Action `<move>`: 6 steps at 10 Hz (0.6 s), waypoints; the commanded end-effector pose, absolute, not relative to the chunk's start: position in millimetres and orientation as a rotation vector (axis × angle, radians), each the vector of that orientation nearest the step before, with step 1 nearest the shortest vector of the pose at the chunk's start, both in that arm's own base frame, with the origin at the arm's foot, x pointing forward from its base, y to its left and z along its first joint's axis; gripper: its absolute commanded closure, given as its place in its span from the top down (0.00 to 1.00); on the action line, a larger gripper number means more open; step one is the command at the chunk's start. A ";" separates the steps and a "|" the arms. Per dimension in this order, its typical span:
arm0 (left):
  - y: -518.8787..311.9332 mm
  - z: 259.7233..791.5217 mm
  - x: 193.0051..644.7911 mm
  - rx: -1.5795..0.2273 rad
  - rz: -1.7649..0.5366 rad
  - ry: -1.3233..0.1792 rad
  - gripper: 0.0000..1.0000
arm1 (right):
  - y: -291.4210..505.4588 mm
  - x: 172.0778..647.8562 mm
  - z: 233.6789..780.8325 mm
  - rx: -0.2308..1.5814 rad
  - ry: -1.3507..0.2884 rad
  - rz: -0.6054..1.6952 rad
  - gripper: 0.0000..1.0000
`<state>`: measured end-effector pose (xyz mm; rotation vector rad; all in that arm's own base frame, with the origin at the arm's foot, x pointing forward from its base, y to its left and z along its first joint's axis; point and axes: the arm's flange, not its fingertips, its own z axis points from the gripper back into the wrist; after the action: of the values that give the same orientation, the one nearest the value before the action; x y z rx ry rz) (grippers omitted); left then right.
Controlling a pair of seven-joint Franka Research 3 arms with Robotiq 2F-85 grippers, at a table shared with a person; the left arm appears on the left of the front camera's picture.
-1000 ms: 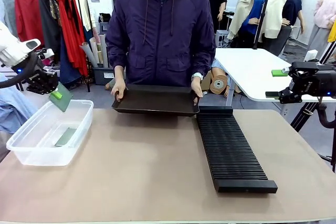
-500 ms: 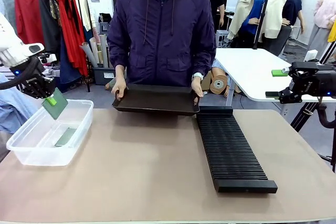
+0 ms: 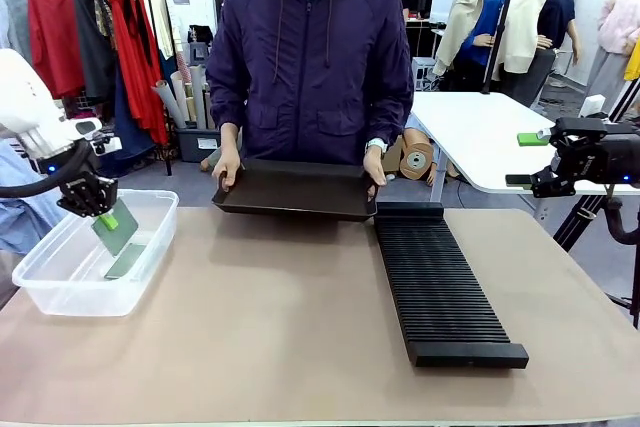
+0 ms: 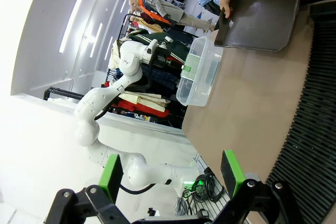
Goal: Sort PCBs into racks and boxes based on the side picked up.
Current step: If the short side of the Blank PCB is picked up, insert it into the PCB Rack ; if the long side is picked up, place it in the Organizing box.
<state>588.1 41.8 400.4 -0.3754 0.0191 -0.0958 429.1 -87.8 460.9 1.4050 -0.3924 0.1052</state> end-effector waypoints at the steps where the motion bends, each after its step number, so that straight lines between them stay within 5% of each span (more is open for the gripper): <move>1: 42.6 393.6 599.1 -0.408 -0.112 0.039 0.00 | -87.1 428.5 462.2 1.405 -0.399 0.110 1.00; 6: 39.8 359.8 607.6 -0.482 -0.144 0.078 0.00 | -87.1 428.5 462.2 1.405 -0.399 0.110 1.00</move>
<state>602.4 36.9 359.6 -0.4382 0.0784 -0.1229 429.1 -87.8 460.8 1.4050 -0.3923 0.1051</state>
